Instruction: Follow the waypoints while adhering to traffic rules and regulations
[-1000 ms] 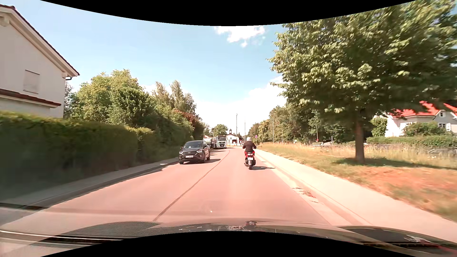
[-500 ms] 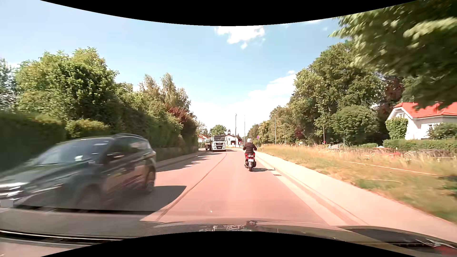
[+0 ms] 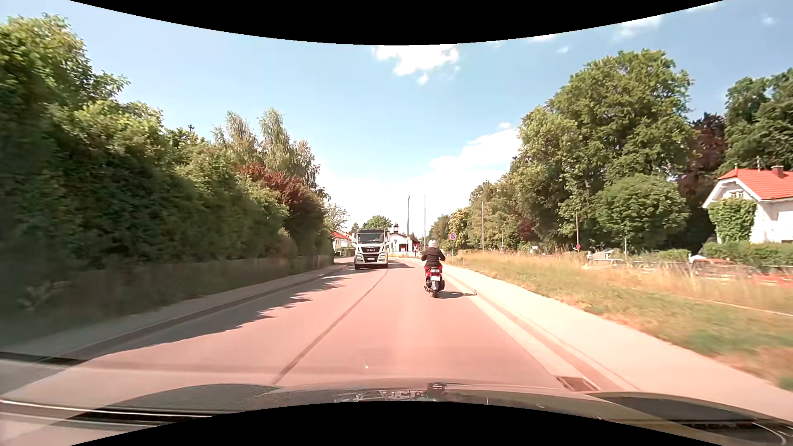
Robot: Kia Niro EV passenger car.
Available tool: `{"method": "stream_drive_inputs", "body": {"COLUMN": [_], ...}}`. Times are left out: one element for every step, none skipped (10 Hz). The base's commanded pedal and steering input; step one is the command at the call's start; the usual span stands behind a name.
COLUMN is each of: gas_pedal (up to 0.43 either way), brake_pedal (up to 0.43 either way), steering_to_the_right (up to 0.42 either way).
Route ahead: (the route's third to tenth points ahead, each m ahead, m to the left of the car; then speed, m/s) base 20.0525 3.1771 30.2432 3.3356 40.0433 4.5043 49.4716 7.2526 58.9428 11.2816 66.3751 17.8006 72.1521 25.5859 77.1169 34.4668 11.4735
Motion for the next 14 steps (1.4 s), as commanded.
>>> {"method": "stream_drive_inputs", "body": {"gas_pedal": [0.11, 0.11, 0.11, 0.13, 0.15, 0.15, 0.157, 0.169, 0.169, 0.169, 0.169, 0.169, 0.169, 0.169], "brake_pedal": [0.006, 0.006, 0.006, 0.006, 0.006, 0.006, 0.006, 0.006, 0.006, 0.006, 0.006, 0.006, 0.006, 0.006], "steering_to_the_right": [0.005, 0.008, 0.008, 0.007, 0.006, 0.005, 0.004, 0.004, 0.001, -0.003, -0.008, -0.012, -0.014, -0.015]}}
